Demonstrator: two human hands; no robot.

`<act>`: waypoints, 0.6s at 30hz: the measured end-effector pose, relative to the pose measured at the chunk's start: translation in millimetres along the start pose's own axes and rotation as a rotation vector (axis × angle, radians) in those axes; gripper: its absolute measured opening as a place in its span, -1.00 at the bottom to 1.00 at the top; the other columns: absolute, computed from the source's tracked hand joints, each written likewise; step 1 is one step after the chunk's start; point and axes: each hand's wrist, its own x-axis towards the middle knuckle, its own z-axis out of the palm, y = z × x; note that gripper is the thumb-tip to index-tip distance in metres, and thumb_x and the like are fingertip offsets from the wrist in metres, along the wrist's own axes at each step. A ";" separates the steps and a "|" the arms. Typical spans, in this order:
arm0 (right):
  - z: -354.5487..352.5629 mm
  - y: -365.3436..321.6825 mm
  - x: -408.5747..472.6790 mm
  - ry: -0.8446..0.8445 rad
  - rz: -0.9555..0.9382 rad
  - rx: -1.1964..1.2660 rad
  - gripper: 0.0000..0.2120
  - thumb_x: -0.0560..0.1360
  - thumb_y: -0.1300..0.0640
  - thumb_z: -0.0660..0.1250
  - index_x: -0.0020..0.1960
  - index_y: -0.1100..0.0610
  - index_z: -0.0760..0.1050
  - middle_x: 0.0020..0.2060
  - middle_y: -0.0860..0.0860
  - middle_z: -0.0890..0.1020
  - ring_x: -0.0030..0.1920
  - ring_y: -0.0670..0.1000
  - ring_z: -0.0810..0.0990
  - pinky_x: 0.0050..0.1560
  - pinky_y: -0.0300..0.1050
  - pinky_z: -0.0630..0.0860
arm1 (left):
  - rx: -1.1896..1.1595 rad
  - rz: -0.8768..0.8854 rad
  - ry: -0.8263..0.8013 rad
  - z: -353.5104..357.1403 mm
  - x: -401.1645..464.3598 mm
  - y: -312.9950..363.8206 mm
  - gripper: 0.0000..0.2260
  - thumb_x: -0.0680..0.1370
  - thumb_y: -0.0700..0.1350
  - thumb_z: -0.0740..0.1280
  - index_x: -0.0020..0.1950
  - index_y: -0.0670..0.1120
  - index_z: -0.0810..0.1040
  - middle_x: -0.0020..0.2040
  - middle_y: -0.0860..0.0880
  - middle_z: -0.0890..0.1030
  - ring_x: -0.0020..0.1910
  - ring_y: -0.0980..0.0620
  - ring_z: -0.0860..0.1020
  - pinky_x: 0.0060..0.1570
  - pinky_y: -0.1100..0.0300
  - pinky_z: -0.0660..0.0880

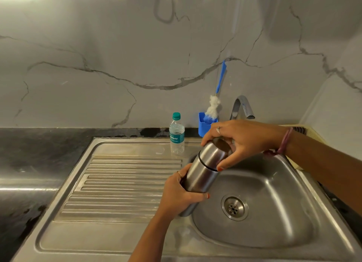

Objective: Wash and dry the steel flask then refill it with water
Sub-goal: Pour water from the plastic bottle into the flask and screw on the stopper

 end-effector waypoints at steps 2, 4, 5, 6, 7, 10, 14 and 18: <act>4.2 -1.9 1.0 0.050 0.096 0.015 -0.49 0.33 -0.27 0.44 0.20 -0.16 0.39 -0.07 -0.26 0.48 -0.10 -0.24 0.49 -0.16 -0.39 0.40 | 0.008 0.014 0.030 2.9 -0.5 2.8 -0.35 0.18 -0.10 0.68 0.17 0.28 0.53 -0.01 0.16 0.67 -0.02 0.15 0.62 -0.03 0.25 0.59; 8.5 -5.8 3.5 0.094 0.201 0.026 -0.46 0.32 -0.33 0.41 0.16 -0.05 0.44 -0.08 -0.15 0.54 -0.12 -0.15 0.53 -0.17 -0.31 0.47 | 0.002 0.012 0.062 5.4 -0.5 3.0 -0.33 0.14 0.00 0.66 0.18 0.30 0.52 0.00 0.13 0.67 0.00 0.13 0.62 0.00 0.20 0.60; 9.9 -9.0 5.4 0.104 0.241 0.012 -0.44 0.31 -0.35 0.39 0.14 -0.01 0.45 -0.10 -0.11 0.56 -0.13 -0.12 0.54 -0.16 -0.25 0.51 | -0.012 0.011 0.069 6.4 -0.5 2.8 -0.33 0.13 0.01 0.65 0.18 0.30 0.53 0.00 0.12 0.67 -0.01 0.12 0.63 0.00 0.17 0.61; 11.3 -12.1 7.2 0.105 0.266 0.001 -0.43 0.31 -0.37 0.38 0.11 0.02 0.46 -0.12 -0.10 0.57 -0.15 -0.09 0.55 -0.17 -0.24 0.53 | -0.022 0.010 0.065 7.4 -1.2 3.1 -0.34 0.14 0.00 0.66 0.17 0.30 0.53 -0.01 0.13 0.67 -0.02 0.12 0.63 0.01 0.15 0.61; 12.3 -14.8 8.8 0.098 0.277 0.000 -0.44 0.31 -0.37 0.38 0.08 0.03 0.47 -0.13 -0.09 0.57 -0.16 -0.09 0.56 -0.21 -0.26 0.51 | -0.026 0.008 0.056 8.0 -1.9 3.4 -0.35 0.15 -0.03 0.66 0.16 0.29 0.54 -0.02 0.15 0.67 -0.02 0.12 0.64 0.00 0.14 0.62; 6.5 -19.4 8.2 0.032 0.254 -0.042 -0.42 0.28 -0.41 0.37 0.08 -0.02 0.43 -0.12 -0.13 0.55 -0.15 -0.10 0.52 -0.24 -0.34 0.38 | -0.051 0.006 0.004 6.3 -5.6 5.4 -0.38 0.21 -0.11 0.67 0.19 0.21 0.56 0.00 0.13 0.68 0.00 0.07 0.65 0.02 0.08 0.63; 1.5 -12.1 -1.4 0.024 -0.065 -0.134 -0.05 0.25 -0.44 0.36 0.50 -0.13 0.07 0.33 -0.15 0.36 0.25 -0.16 0.39 0.20 -0.38 0.35 | -0.093 -0.001 -0.125 -7.6 -5.1 10.7 -0.42 0.24 -0.26 0.65 0.20 0.05 0.61 0.01 0.04 0.70 0.01 0.04 0.66 0.00 0.13 0.60; 21.6 -10.4 1.1 0.171 -0.290 0.151 -0.09 0.35 -0.10 0.51 0.52 0.07 0.10 0.46 0.01 0.31 0.45 -0.04 0.30 0.42 -0.05 0.33 | -0.098 0.010 -0.213 -18.4 -4.0 24.7 -0.46 0.24 -0.36 0.63 0.10 0.06 0.63 -0.04 0.07 0.70 -0.02 0.09 0.64 -0.03 0.25 0.52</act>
